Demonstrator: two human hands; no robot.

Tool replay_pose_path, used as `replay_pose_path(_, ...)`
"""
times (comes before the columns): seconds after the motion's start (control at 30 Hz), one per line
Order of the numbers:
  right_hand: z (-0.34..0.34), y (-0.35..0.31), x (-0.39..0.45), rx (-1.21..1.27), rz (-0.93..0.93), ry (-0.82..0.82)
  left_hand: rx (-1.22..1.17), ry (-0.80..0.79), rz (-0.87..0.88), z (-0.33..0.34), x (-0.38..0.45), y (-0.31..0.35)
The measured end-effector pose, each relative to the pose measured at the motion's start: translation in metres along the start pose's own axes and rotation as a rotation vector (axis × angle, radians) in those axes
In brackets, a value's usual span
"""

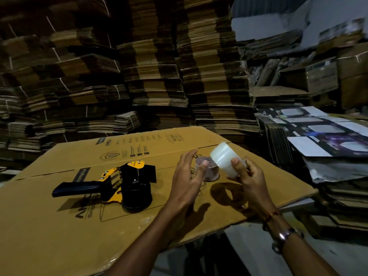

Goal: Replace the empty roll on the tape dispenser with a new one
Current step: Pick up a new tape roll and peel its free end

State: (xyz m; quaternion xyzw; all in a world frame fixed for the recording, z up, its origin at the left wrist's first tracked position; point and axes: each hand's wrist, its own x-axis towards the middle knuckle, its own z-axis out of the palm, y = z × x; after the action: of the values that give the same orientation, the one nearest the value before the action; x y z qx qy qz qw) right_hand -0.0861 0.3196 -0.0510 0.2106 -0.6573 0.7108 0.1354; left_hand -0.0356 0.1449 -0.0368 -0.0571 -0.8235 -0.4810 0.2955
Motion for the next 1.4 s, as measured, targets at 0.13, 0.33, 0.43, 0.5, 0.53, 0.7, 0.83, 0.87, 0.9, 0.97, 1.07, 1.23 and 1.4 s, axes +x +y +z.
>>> replay_pose_path(0.13,0.024,-0.005,-0.023,0.023,0.075,-0.151,-0.037,-0.119,-0.019,-0.024,-0.022,0.007)
replay_pose_path(0.33,0.072,-0.020,-0.044,-0.166,-0.003,-0.200,0.092,0.055,-0.011,-0.062,-0.055,-0.011)
replay_pose_path(0.43,0.094,-0.024,-0.053,-0.302,-0.056,-0.204,0.115,0.150,-0.004,-0.073,-0.070,-0.016)
replay_pose_path(0.5,0.106,-0.027,-0.059,-0.413,-0.087,-0.206,0.106,0.174,-0.018,-0.079,-0.080,-0.012)
replay_pose_path(0.53,0.111,-0.030,-0.062,-0.453,-0.085,-0.217,0.093,0.177,-0.035,-0.082,-0.083,-0.013)
replay_pose_path(0.7,0.115,-0.046,-0.073,-0.453,-0.068,-0.336,-0.121,0.194,-0.190,-0.100,-0.087,-0.019)
replay_pose_path(0.83,0.113,-0.055,-0.077,-0.333,-0.034,-0.335,-0.295,0.150,-0.209,-0.112,-0.089,-0.010)
replay_pose_path(0.87,0.114,-0.058,-0.079,-0.314,-0.025,-0.328,-0.322,0.125,-0.199,-0.113,-0.091,-0.009)
replay_pose_path(0.9,0.116,-0.059,-0.080,-0.302,-0.022,-0.318,-0.339,0.094,-0.185,-0.113,-0.094,-0.010)
replay_pose_path(0.97,0.117,-0.061,-0.082,-0.305,-0.047,-0.297,-0.333,0.064,-0.164,-0.113,-0.099,-0.011)
replay_pose_path(1.07,0.117,-0.060,-0.085,-0.303,-0.082,-0.309,-0.331,0.076,-0.174,-0.117,-0.101,-0.014)
replay_pose_path(1.23,0.117,-0.053,-0.087,-0.245,-0.070,-0.270,-0.457,0.059,-0.255,-0.134,-0.103,-0.021)
replay_pose_path(1.4,0.124,-0.050,-0.089,0.043,0.175,-0.285,-0.545,0.079,-0.291,-0.139,-0.107,-0.021)
